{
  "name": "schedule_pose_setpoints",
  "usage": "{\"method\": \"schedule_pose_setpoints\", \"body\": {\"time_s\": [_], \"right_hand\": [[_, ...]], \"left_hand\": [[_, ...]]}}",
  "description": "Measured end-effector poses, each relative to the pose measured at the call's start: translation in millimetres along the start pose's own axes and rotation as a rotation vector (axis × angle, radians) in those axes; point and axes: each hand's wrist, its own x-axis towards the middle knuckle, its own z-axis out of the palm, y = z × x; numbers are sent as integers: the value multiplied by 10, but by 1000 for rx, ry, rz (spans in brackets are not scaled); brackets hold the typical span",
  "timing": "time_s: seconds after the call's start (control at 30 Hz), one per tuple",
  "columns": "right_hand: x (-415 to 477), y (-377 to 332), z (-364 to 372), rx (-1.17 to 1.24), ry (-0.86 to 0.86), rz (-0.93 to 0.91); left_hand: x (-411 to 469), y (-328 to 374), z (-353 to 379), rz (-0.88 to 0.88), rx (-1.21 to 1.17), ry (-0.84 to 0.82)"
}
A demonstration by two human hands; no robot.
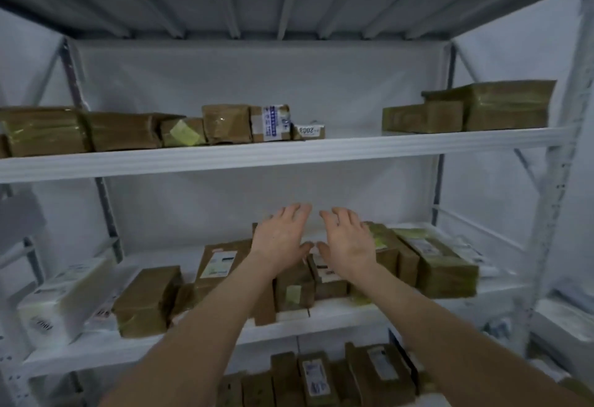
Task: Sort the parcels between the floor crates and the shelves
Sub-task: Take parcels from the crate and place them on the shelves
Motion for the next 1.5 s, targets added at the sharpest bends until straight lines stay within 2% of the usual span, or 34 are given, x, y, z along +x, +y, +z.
{"method": "schedule_pose_setpoints", "body": {"time_s": [0.2, 0.33, 0.43, 0.67, 0.77, 0.83, 0.93, 1.1, 1.2, 1.27, 1.33, 1.5], "right_hand": [[667, 546, -517, 76, 144, 34], [1267, 605, -699, 262, 206, 80], [1695, 581, -729, 326, 188, 86], [2434, 551, -680, 425, 36, 94], [2558, 555, -637, 421, -55, 49], [2585, 559, -624, 447, -52, 26], [2565, 632, -690, 500, 13, 62], [2499, 931, -819, 686, 168, 189], [2428, 1132, -907, 783, 245, 179], [2379, 1261, -946, 820, 288, 148], [2357, 1376, -974, 833, 306, 126], [2291, 1624, -1058, 746, 267, 74]], "left_hand": [[824, 143, -456, -50, -1, 215], [1280, -26, -636, -171, -101, 326], [1559, -164, -661, -254, -189, 390], [1986, -340, -533, -392, -193, 426], [2067, -309, -519, -415, -136, 330], [2102, -282, -509, -419, -165, 263], [2138, -212, -546, -496, -390, 267], [2259, 90, -642, -655, -893, 400], [2383, 287, -705, -688, -1113, 445], [2457, 410, -729, -663, -1201, 471], [2528, 561, -741, -564, -1251, 463], [2688, 879, -765, -455, -1235, 450]]}}
